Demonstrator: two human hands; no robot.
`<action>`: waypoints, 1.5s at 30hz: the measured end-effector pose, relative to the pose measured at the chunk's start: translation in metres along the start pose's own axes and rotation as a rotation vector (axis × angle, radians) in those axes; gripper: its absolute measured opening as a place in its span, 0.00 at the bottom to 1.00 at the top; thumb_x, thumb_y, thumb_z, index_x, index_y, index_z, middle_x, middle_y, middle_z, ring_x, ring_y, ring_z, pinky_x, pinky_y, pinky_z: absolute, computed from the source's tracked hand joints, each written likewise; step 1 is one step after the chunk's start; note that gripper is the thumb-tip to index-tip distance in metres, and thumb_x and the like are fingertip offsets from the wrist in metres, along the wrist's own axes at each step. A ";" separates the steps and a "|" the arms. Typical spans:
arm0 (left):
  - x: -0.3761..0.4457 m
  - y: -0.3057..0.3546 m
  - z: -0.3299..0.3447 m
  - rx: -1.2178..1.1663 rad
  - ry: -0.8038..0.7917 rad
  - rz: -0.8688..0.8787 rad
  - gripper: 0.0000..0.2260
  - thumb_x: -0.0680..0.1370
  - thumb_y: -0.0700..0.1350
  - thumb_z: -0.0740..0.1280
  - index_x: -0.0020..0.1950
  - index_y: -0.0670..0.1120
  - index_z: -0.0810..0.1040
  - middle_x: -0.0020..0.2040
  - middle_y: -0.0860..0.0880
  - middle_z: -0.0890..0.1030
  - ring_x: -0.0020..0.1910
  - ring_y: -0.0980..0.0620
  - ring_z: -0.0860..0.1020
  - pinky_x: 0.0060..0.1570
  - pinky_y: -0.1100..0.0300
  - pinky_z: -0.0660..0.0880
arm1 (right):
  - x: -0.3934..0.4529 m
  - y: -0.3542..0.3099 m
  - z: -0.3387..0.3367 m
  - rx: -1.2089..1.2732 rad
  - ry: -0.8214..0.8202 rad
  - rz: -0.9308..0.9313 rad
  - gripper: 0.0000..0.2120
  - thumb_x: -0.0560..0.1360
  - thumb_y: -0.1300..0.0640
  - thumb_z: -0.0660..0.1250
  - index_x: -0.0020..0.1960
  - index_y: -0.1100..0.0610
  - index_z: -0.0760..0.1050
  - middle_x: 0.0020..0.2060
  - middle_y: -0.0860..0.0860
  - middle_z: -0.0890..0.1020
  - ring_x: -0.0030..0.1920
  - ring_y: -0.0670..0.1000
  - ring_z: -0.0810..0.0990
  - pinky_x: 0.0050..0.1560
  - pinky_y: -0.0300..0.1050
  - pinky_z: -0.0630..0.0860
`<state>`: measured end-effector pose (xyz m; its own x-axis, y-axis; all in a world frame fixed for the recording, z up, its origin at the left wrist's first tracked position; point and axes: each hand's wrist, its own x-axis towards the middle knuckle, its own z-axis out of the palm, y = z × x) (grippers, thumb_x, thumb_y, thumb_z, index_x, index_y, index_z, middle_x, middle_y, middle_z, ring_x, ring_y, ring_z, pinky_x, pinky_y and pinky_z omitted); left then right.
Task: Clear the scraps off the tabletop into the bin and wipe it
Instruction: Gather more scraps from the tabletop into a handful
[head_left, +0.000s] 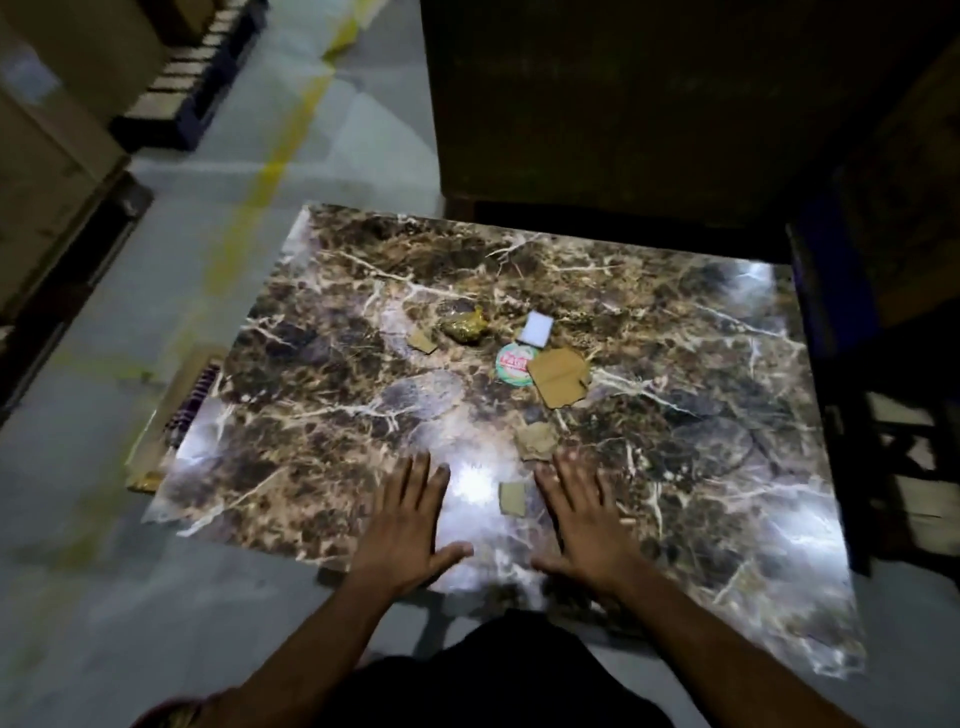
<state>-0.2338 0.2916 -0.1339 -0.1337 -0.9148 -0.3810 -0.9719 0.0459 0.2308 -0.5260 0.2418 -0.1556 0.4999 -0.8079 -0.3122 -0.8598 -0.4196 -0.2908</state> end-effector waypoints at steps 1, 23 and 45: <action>0.003 0.004 0.005 0.029 -0.007 0.008 0.46 0.75 0.78 0.48 0.83 0.50 0.43 0.83 0.46 0.40 0.82 0.43 0.43 0.77 0.40 0.47 | 0.006 -0.005 0.007 -0.039 0.008 -0.010 0.50 0.72 0.19 0.46 0.81 0.47 0.34 0.81 0.55 0.44 0.82 0.59 0.48 0.76 0.67 0.44; 0.221 -0.038 -0.114 -0.274 0.065 0.036 0.46 0.73 0.76 0.59 0.81 0.61 0.38 0.82 0.51 0.35 0.80 0.44 0.35 0.77 0.38 0.38 | 0.204 0.035 -0.099 0.186 0.110 0.314 0.38 0.80 0.32 0.52 0.83 0.46 0.43 0.83 0.48 0.43 0.82 0.52 0.41 0.78 0.61 0.43; 0.167 -0.013 -0.063 -0.010 0.054 0.433 0.63 0.63 0.83 0.61 0.82 0.49 0.37 0.81 0.44 0.33 0.80 0.43 0.31 0.77 0.44 0.33 | 0.131 -0.008 -0.059 0.000 -0.004 0.119 0.71 0.54 0.11 0.55 0.80 0.47 0.28 0.79 0.60 0.30 0.78 0.65 0.30 0.72 0.74 0.30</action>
<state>-0.2310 0.1131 -0.1440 -0.5180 -0.8317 -0.1998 -0.8265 0.4264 0.3677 -0.4594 0.1151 -0.1411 0.3946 -0.8504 -0.3480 -0.9131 -0.3207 -0.2516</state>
